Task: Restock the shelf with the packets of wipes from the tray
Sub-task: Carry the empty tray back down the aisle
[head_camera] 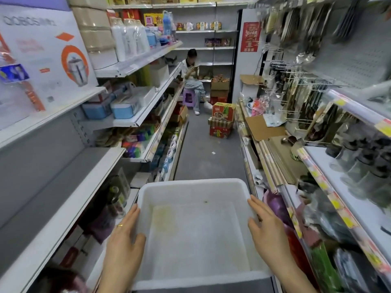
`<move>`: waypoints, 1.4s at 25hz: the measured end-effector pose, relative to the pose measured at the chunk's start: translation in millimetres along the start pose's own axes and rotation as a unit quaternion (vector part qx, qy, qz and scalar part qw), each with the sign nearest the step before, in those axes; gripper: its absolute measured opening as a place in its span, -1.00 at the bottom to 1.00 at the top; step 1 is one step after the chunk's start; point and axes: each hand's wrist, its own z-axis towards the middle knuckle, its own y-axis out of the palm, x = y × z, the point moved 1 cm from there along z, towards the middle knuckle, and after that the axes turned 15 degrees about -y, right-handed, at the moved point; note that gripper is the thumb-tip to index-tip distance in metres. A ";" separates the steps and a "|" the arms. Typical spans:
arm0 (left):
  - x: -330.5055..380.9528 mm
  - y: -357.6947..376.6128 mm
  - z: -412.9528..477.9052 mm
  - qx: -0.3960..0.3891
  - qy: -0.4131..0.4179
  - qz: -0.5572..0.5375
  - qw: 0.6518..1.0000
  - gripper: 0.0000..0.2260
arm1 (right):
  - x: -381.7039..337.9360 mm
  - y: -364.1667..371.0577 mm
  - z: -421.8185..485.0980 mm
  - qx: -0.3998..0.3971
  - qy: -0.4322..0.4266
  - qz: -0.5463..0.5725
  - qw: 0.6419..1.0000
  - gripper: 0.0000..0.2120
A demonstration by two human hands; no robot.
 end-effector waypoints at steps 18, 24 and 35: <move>154.1 208.9 487.5 -0.104 0.093 0.029 0.990 -0.33 | 161.9 130.3 409.4 0.089 0.091 -0.020 0.992 -0.51; 226.0 330.5 622.5 -0.098 0.075 0.053 0.991 -0.33 | 281.7 161.6 574.8 0.076 0.102 0.009 0.992 -0.51; 390.9 494.1 872.3 -0.102 0.021 0.042 0.994 -0.37 | 462.4 186.5 898.7 0.024 0.101 0.029 0.994 -0.49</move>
